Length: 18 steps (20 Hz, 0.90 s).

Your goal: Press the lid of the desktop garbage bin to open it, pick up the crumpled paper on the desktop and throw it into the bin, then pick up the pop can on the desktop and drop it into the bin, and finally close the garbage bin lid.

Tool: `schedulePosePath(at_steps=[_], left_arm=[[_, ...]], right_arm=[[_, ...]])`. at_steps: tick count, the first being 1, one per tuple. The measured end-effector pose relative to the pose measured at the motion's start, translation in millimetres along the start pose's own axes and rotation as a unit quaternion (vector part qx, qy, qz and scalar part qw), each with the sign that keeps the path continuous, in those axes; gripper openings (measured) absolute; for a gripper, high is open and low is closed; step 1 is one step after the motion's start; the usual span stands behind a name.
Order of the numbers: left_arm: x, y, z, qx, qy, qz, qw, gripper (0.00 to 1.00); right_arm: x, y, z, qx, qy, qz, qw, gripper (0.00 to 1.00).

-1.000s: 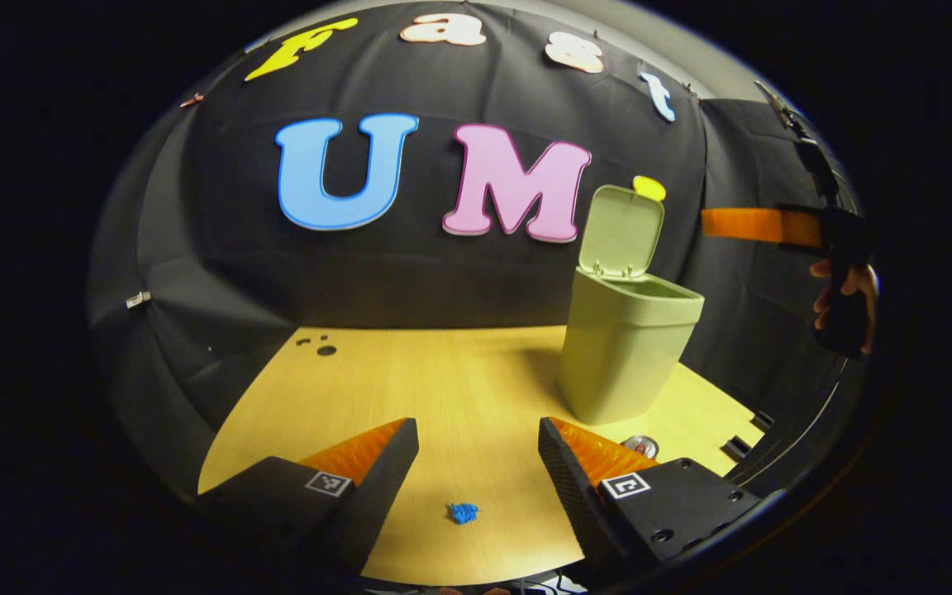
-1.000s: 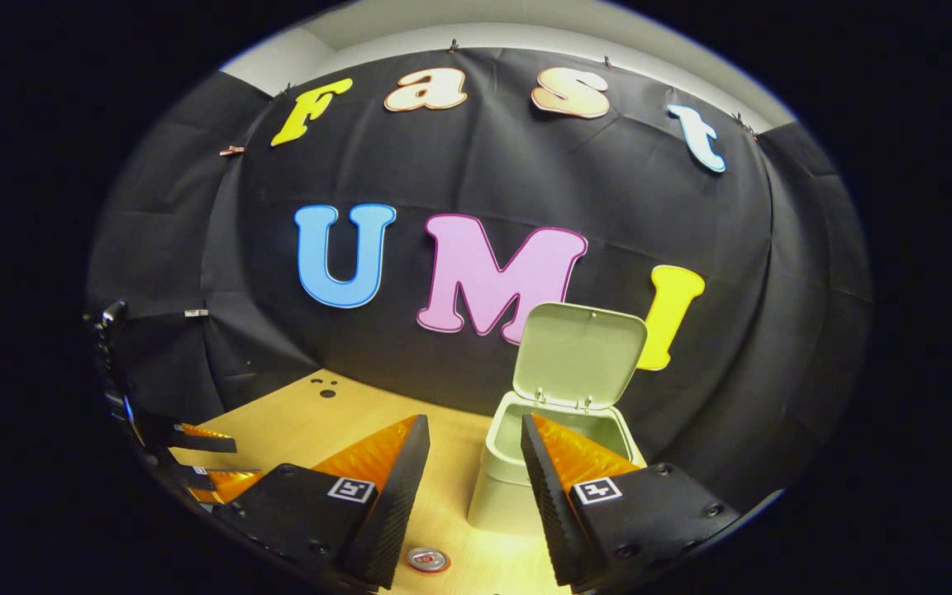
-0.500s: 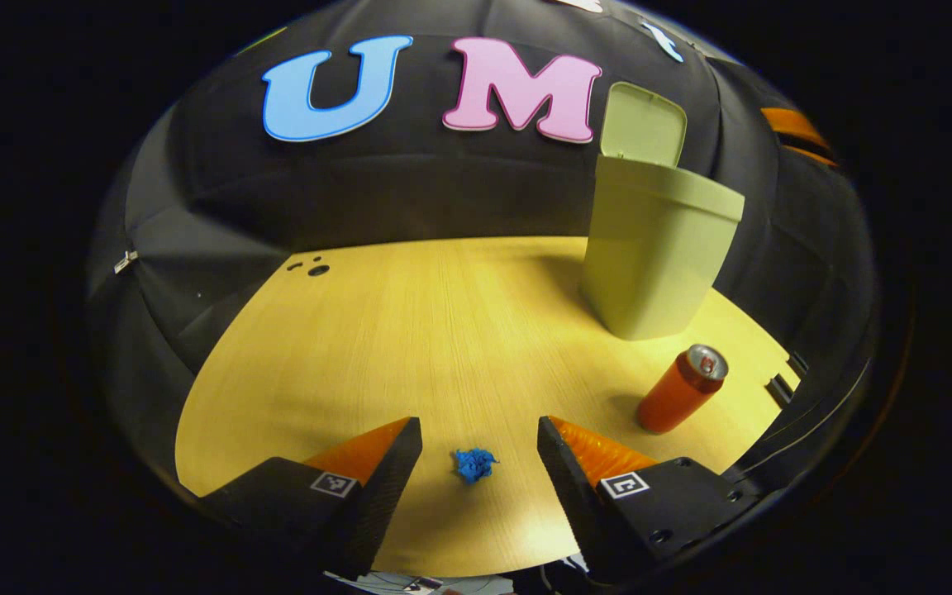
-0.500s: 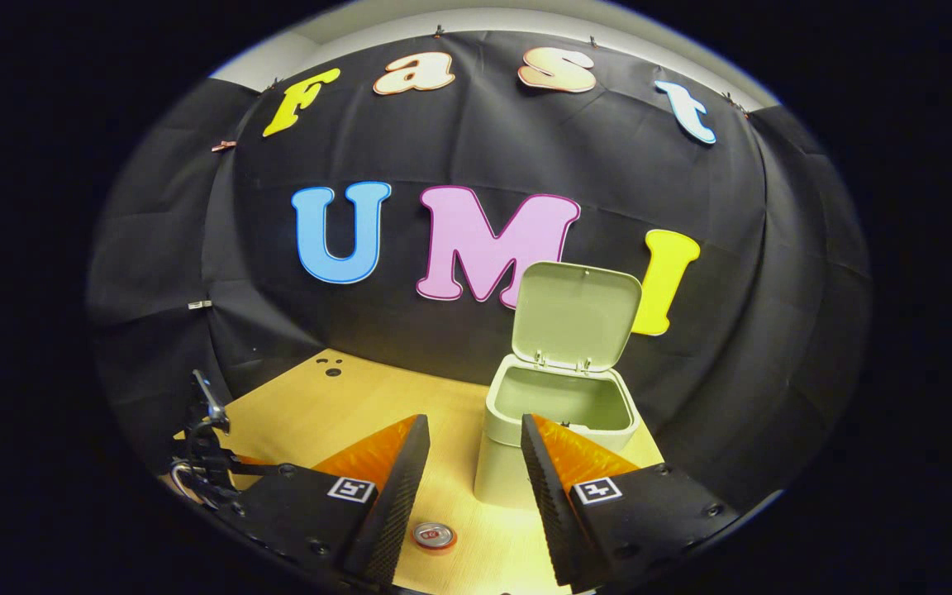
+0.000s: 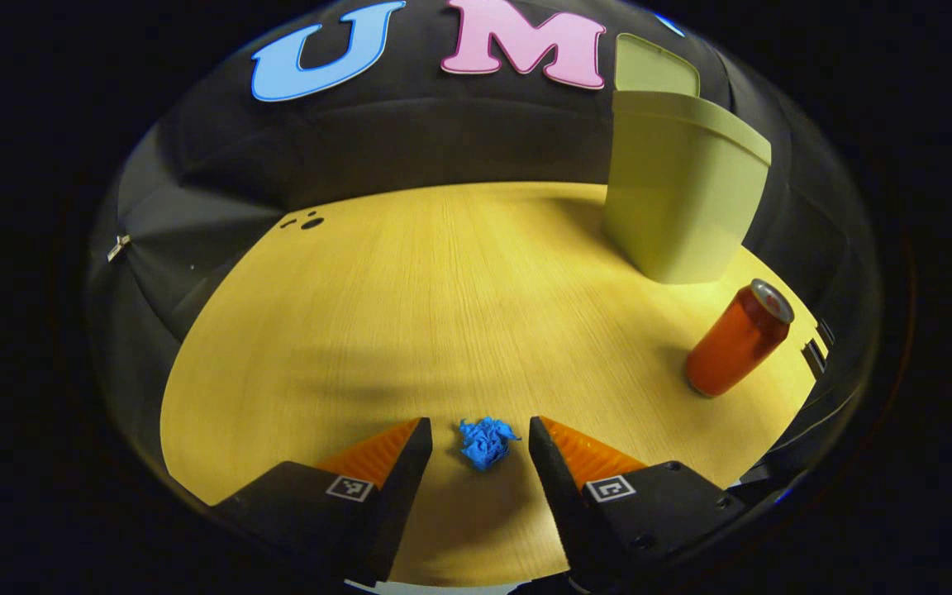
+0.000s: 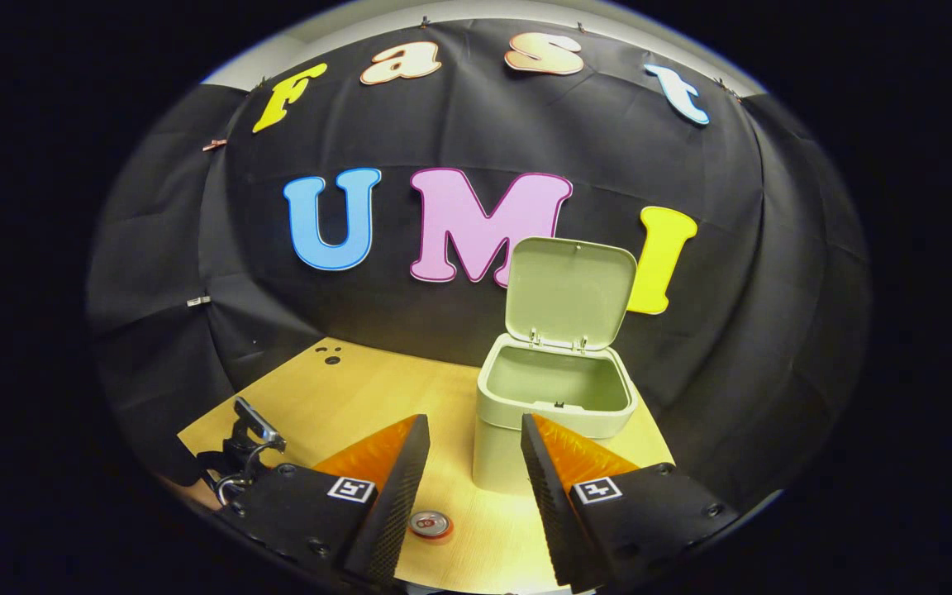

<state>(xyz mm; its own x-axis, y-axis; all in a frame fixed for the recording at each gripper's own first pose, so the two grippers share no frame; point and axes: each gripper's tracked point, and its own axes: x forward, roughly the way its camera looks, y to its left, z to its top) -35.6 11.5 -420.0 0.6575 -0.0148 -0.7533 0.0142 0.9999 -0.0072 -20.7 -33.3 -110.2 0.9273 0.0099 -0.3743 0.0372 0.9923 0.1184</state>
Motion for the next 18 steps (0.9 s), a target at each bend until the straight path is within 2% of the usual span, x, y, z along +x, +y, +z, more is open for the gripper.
schedulePosePath(at_steps=[5, 9, 11, 13, 18], left_arm=[[13.0, -1.5, -10.9, 0.015, 0.02, -0.005, 1.0, 0.75], [17.3, -3.3, -12.4, 0.017, 0.028, -0.009, 0.999, 0.67], [18.6, -3.3, -11.0, 0.023, 0.028, -0.011, 0.999, 0.65], [20.2, -4.3, -10.8, 0.023, 0.029, -0.011, 0.999, 0.6], [20.1, -3.0, -6.0, 0.032, 0.026, -0.008, 0.999, 0.41]], right_arm=[[3.2, 1.2, -8.4, 0.012, 0.011, 0.004, 1.0, 0.72], [5.8, -1.0, -10.2, 0.013, 0.015, 0.004, 1.0, 0.72], [7.9, 2.5, -12.8, 0.032, 0.02, 0.013, 0.999, 0.72], [12.0, 13.0, -17.2, 0.07, 0.033, 0.037, 0.996, 0.72], [20.4, 19.0, -34.1, 0.116, 0.053, 0.049, 0.991, 0.72]])
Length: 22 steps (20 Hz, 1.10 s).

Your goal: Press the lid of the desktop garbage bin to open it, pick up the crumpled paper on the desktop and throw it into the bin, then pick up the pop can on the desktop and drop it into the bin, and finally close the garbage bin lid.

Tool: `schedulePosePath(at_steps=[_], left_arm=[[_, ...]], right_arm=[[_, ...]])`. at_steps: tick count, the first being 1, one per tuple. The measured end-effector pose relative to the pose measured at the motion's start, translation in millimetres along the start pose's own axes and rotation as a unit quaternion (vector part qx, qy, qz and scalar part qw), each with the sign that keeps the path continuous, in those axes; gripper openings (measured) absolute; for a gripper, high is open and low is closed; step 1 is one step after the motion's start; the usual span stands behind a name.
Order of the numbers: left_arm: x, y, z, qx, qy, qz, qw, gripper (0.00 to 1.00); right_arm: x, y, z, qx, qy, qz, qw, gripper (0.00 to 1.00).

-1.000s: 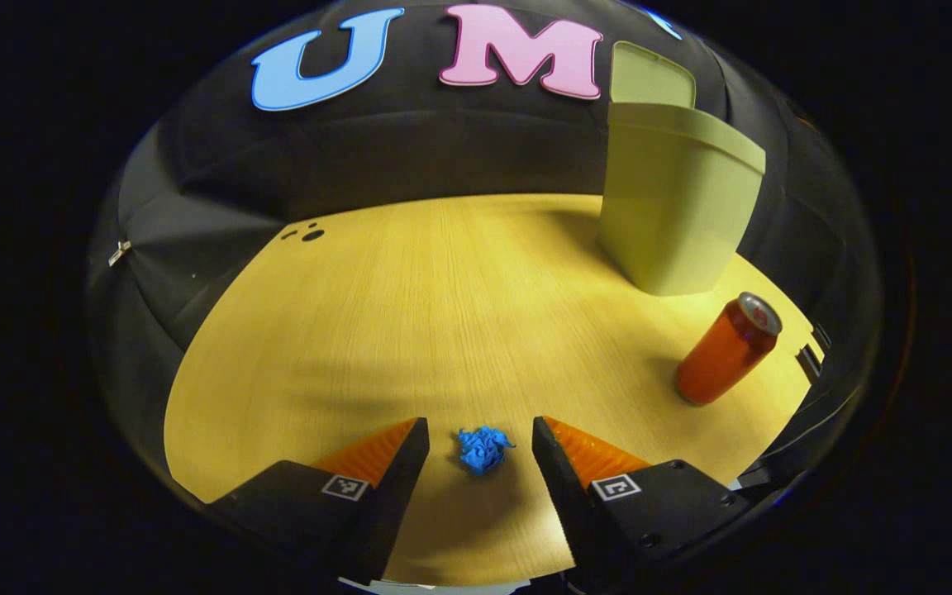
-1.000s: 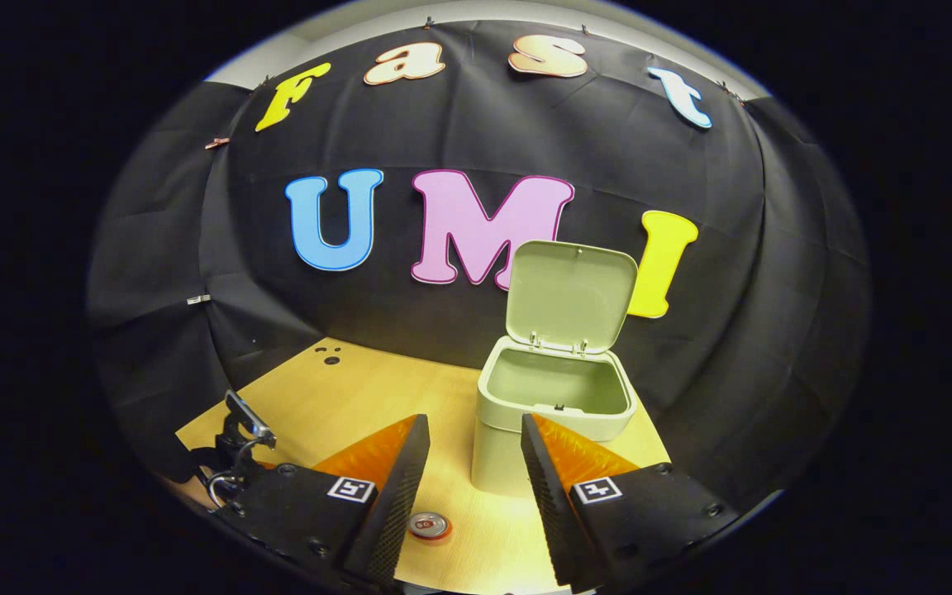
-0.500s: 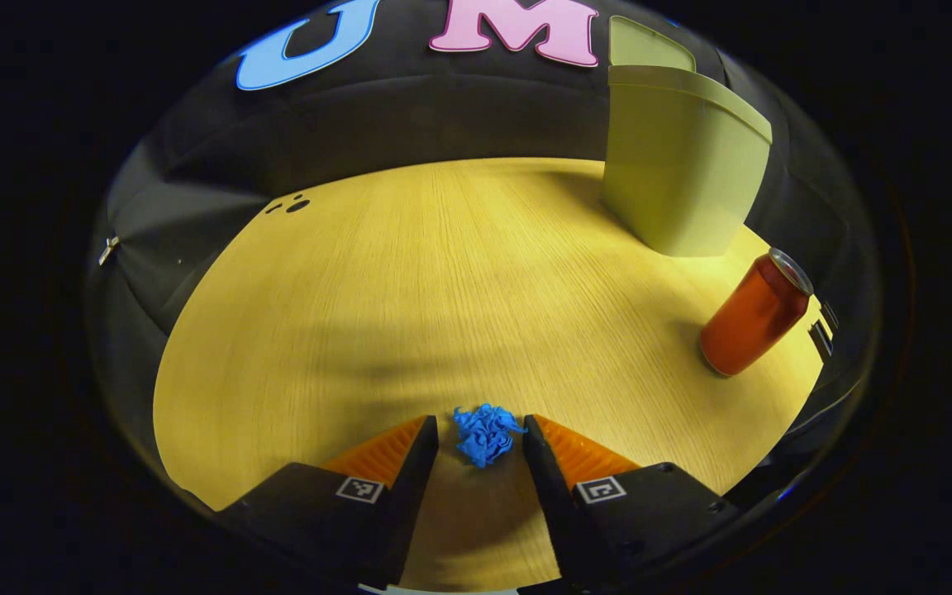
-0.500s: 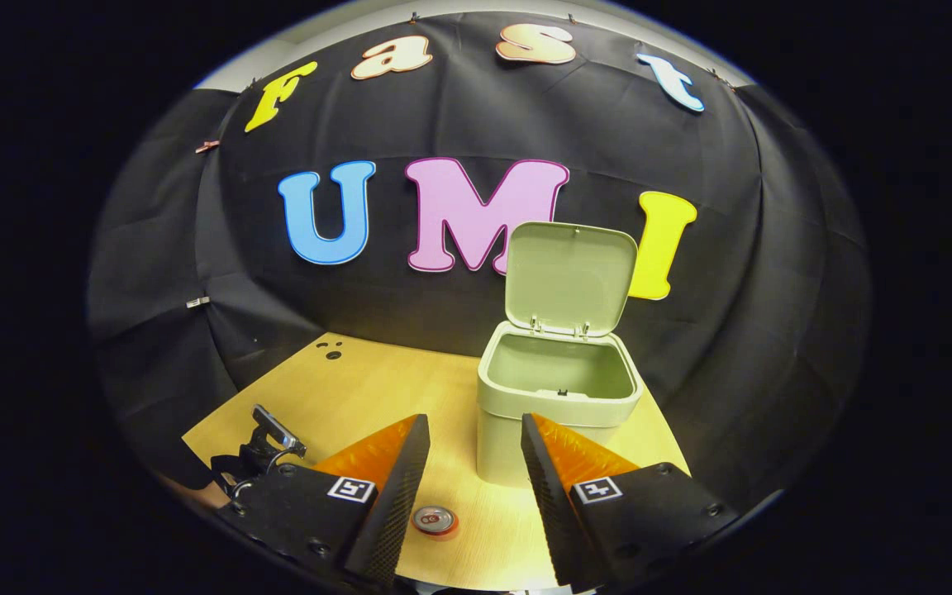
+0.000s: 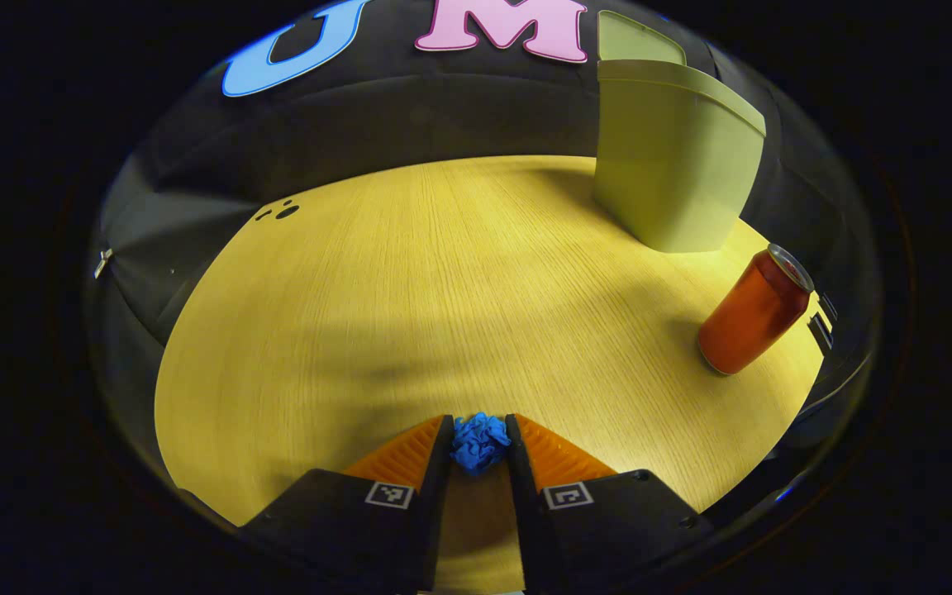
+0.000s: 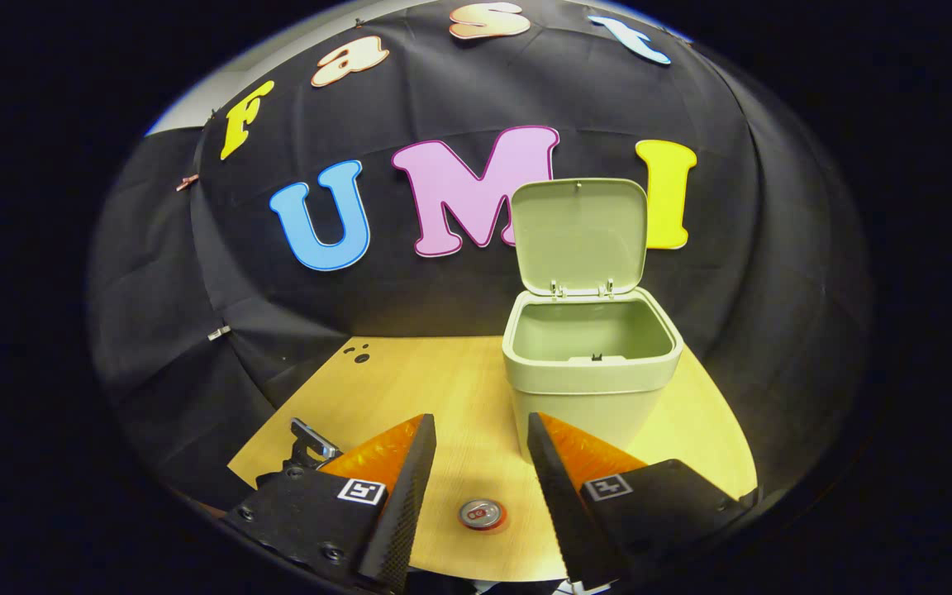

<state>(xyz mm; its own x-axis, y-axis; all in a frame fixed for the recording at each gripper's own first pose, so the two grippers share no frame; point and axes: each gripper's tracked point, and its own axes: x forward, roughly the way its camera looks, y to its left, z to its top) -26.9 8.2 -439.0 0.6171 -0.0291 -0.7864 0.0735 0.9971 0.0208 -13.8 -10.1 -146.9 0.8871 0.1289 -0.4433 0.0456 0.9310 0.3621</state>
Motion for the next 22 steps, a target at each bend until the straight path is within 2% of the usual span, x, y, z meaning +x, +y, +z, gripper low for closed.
schedulePosePath(at_steps=[1, 3, 4, 11, 12, 13, 14, 22], left_arm=[[-2.7, -0.1, 4.4, -0.002, -0.004, 0.001, 1.0, 0.43], [-12.9, -0.9, 18.8, -0.01, -0.019, -0.003, 1.0, 0.39], [-18.7, 0.0, 30.7, -0.013, -0.031, -0.005, 0.999, 0.41], [-72.3, -11.2, 141.9, -0.021, -0.135, -0.029, 0.99, 0.4], [-79.8, -13.6, 159.8, -0.02, -0.15, -0.033, 0.988, 0.4], [-88.4, -16.7, 178.5, -0.02, -0.165, -0.037, 0.985, 0.4], [-94.3, -20.6, 194.8, -0.02, -0.179, -0.042, 0.983, 0.39], [-144.7, -62.8, 309.0, 0.009, -0.283, -0.108, 0.953, 0.4]], right_arm=[[-1.9, -1.1, -2.7, 0.003, -0.002, -0.002, 1.0, 0.72], [-1.0, -6.5, -4.8, -0.008, -0.004, -0.008, 1.0, 0.72], [-0.9, -9.2, -6.2, -0.017, -0.004, -0.01, 1.0, 0.72], [2.5, -9.9, -27.0, -0.053, 0.011, -0.007, 0.998, 0.74], [2.9, -8.9, -30.4, -0.058, 0.014, -0.006, 0.998, 0.75], [3.2, -8.8, -34.5, -0.061, 0.017, -0.005, 0.998, 0.68], [3.0, -7.6, -38.0, -0.064, 0.02, -0.003, 0.998, 0.75], [1.1, -4.7, -66.7, -0.076, 0.048, 0.003, 0.996, 0.82]])
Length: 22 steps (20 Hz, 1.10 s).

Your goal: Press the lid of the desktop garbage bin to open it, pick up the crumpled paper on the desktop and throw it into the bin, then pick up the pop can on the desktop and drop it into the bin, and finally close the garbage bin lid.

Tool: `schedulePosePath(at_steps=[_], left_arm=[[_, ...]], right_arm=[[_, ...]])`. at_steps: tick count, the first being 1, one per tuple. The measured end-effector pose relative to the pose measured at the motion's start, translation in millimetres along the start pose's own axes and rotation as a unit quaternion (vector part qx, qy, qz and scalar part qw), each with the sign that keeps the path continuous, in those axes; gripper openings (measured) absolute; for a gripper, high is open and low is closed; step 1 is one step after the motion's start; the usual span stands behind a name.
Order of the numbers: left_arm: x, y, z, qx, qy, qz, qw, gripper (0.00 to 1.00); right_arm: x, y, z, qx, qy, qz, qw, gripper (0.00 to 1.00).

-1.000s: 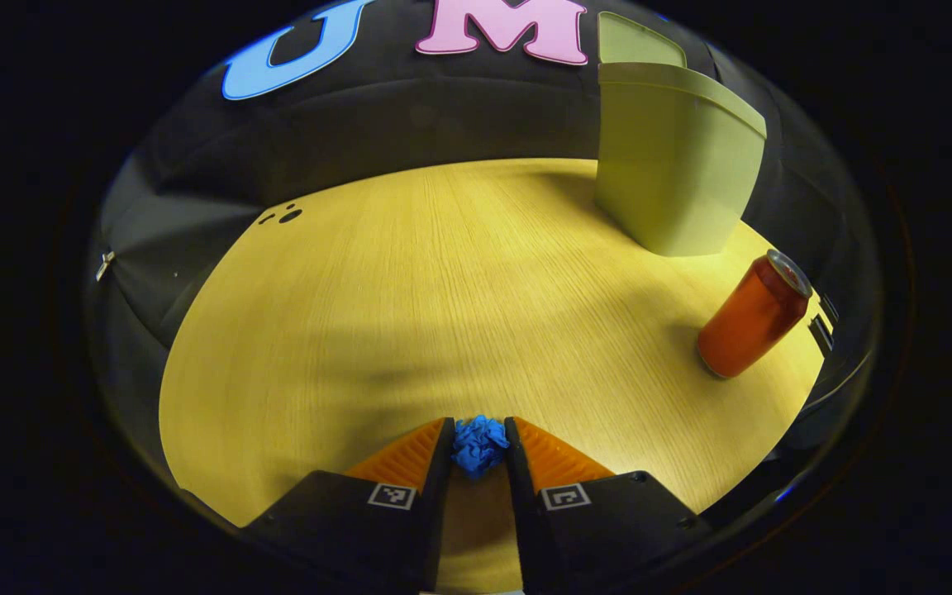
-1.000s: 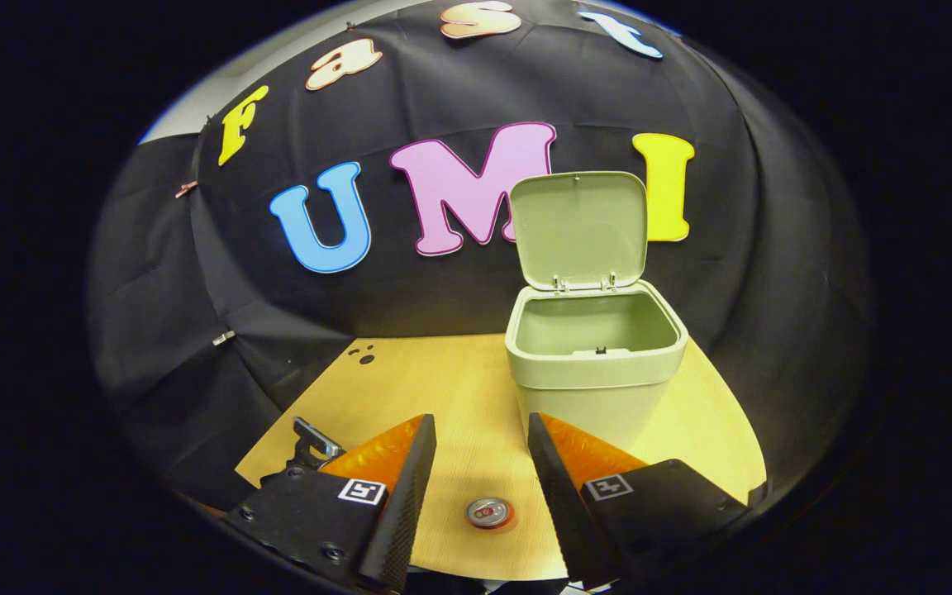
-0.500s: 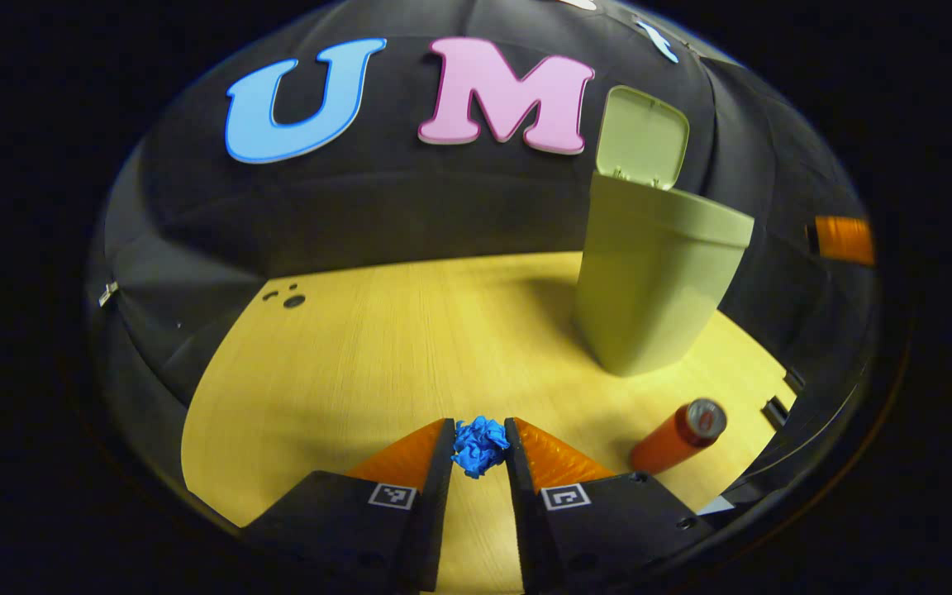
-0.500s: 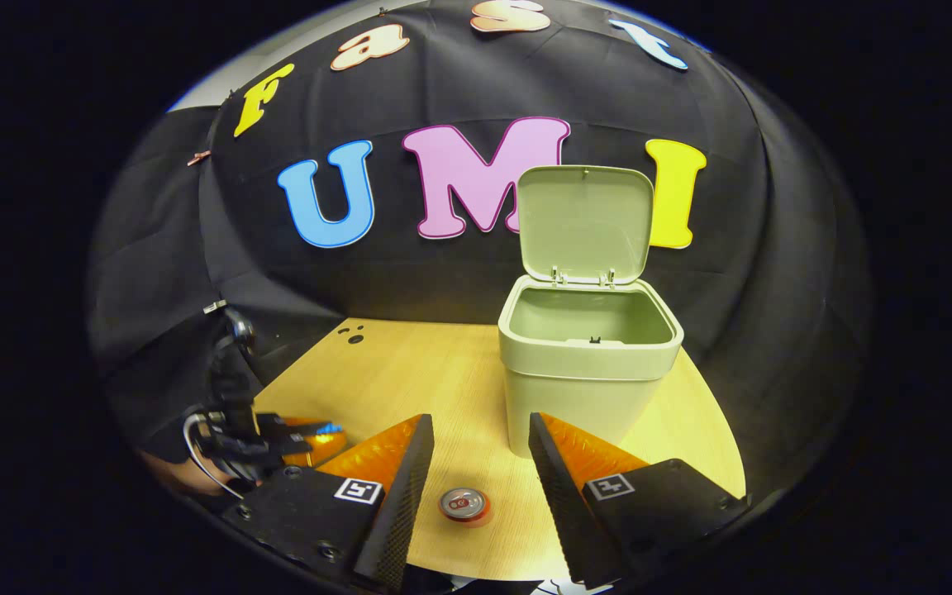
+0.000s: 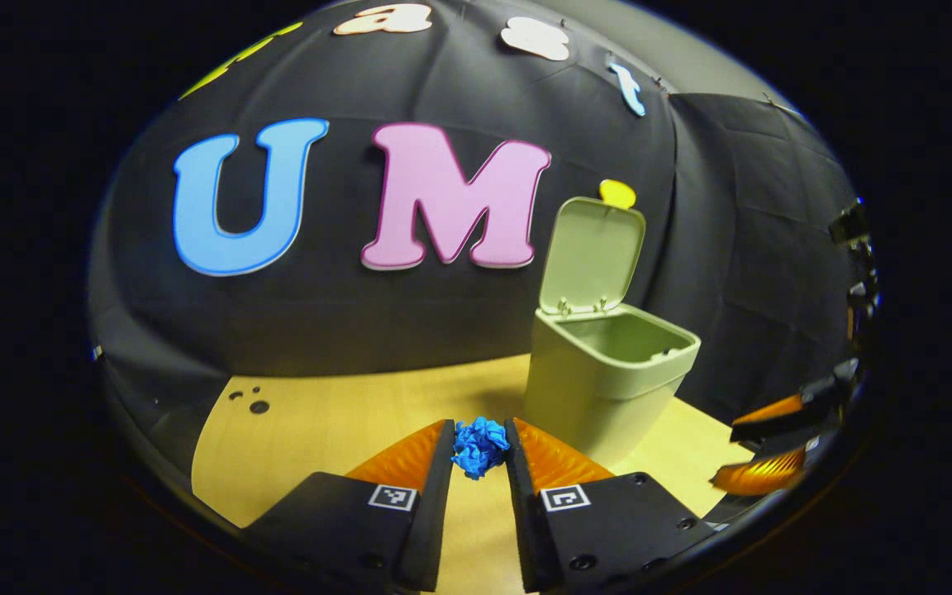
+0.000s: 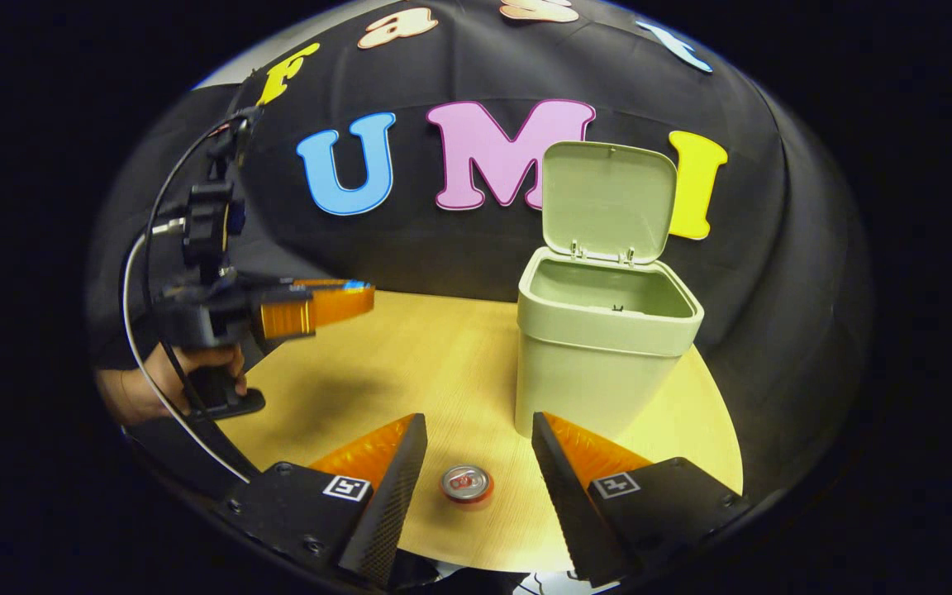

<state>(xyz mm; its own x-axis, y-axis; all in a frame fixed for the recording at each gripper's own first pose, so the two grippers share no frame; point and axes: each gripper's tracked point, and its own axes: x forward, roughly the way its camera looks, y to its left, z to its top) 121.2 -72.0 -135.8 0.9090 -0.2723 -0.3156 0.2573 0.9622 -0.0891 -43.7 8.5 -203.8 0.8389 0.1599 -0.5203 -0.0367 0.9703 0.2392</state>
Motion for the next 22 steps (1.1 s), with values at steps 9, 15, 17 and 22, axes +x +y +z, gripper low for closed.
schedulePosePath(at_steps=[9, 15, 17, 22], left_arm=[[46.7, -56.1, 73.1, 0.018, -0.048, -0.094, 0.994, 0.4], [92.4, -98.1, 70.2, 0.018, -0.029, -0.149, 0.988, 0.4], [109.1, -110.8, 67.0, 0.027, -0.021, -0.159, 0.987, 0.4], [143.2, -138.8, 50.8, 0.053, 0.006, -0.176, 0.983, 0.4]], right_arm=[[-2.8, -16.9, -17.6, 0.025, 0.014, -0.023, 0.999, 0.82], [-1.5, -28.6, -21.3, 0.037, 0.015, -0.036, 0.999, 0.82], [-0.5, -33.5, -22.3, 0.046, 0.015, -0.039, 0.998, 0.82], [1.8, -47.3, -23.0, 0.064, 0.014, -0.046, 0.997, 0.84]])
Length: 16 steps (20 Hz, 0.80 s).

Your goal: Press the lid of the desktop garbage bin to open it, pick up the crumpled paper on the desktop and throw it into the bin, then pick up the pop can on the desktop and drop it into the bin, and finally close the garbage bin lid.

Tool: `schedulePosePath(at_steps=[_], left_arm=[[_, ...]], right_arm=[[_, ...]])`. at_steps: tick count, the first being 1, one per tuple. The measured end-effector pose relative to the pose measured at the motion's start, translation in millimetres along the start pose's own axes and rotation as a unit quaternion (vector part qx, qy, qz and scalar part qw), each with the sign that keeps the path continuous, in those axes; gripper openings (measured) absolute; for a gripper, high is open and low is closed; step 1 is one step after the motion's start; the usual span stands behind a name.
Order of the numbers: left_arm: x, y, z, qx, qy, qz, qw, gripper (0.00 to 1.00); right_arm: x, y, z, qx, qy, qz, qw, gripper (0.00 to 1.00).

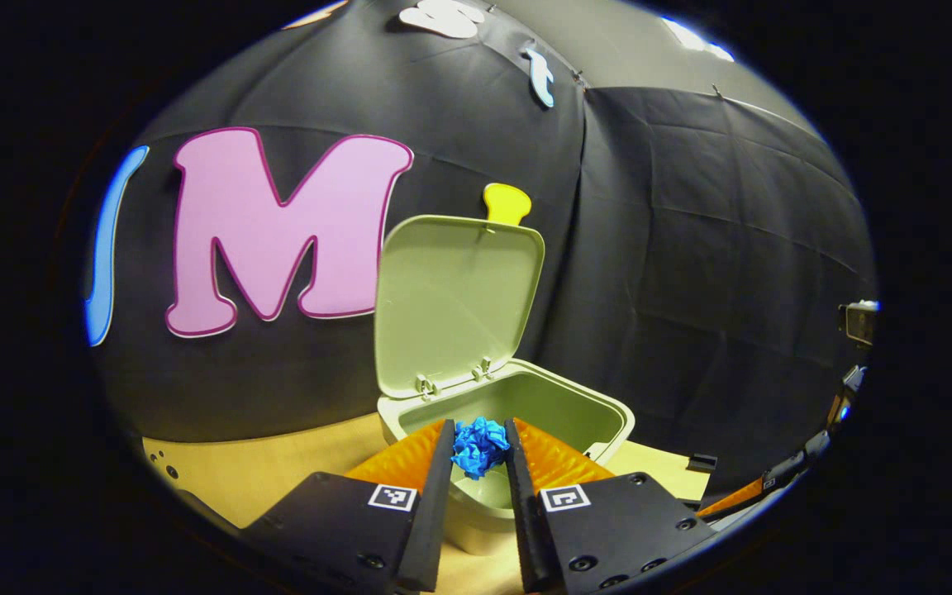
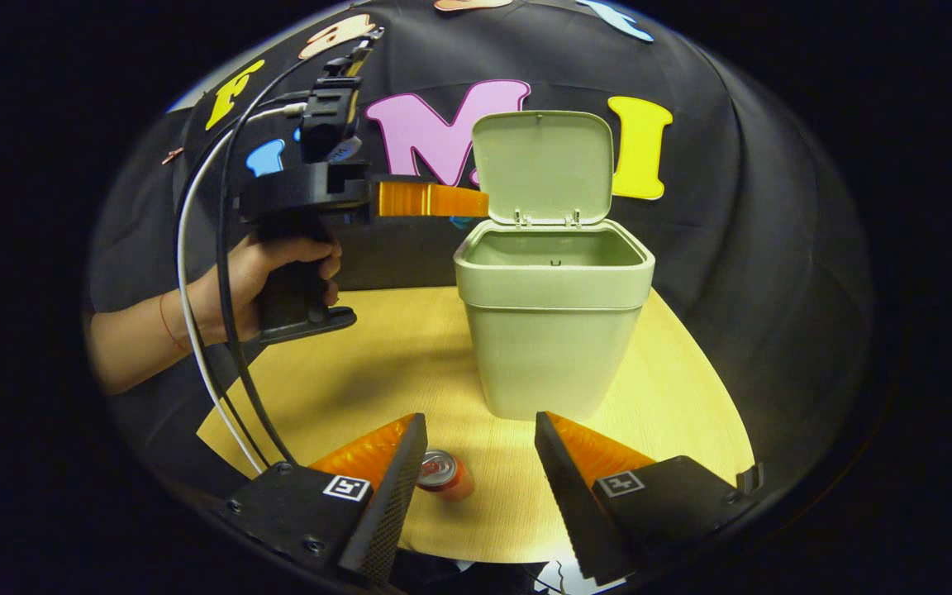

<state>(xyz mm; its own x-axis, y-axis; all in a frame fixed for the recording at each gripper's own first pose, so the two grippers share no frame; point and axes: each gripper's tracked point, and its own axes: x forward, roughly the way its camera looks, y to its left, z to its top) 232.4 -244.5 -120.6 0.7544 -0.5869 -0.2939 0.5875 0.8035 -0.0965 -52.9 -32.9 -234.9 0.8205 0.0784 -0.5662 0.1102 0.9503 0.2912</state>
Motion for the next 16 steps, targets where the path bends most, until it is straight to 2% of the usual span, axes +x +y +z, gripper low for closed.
schedulePosePath(at_steps=[9, 12, 14, 15, 16], left_arm=[[29.3, -11.9, -21.2, 0.01, 0.032, 0.003, 0.999, 0.4], [30.4, -9.4, -23.9, 0.017, 0.031, 0.01, 0.999, 0.47], [29.4, -9.4, -25.6, 0.015, 0.032, 0.011, 0.999, 0.48], [29.1, -8.9, -25.4, 0.013, 0.031, 0.011, 0.999, 0.53], [29.2, -7.9, -25.7, 0.01, 0.031, 0.013, 0.999, 0.64]], right_arm=[[2.2, -16.3, -3.2, 0.023, -0.001, 0.006, 1.0, 0.86], [2.6, -17.0, -7.3, 0.025, 0.003, 0.008, 1.0, 0.86], [3.7, -17.0, -9.6, 0.025, 0.006, 0.012, 1.0, 0.87], [3.9, -16.1, -10.7, 0.025, 0.008, 0.015, 1.0, 0.87], [4.3, -15.4, -11.9, 0.025, 0.01, 0.017, 1.0, 0.88]])
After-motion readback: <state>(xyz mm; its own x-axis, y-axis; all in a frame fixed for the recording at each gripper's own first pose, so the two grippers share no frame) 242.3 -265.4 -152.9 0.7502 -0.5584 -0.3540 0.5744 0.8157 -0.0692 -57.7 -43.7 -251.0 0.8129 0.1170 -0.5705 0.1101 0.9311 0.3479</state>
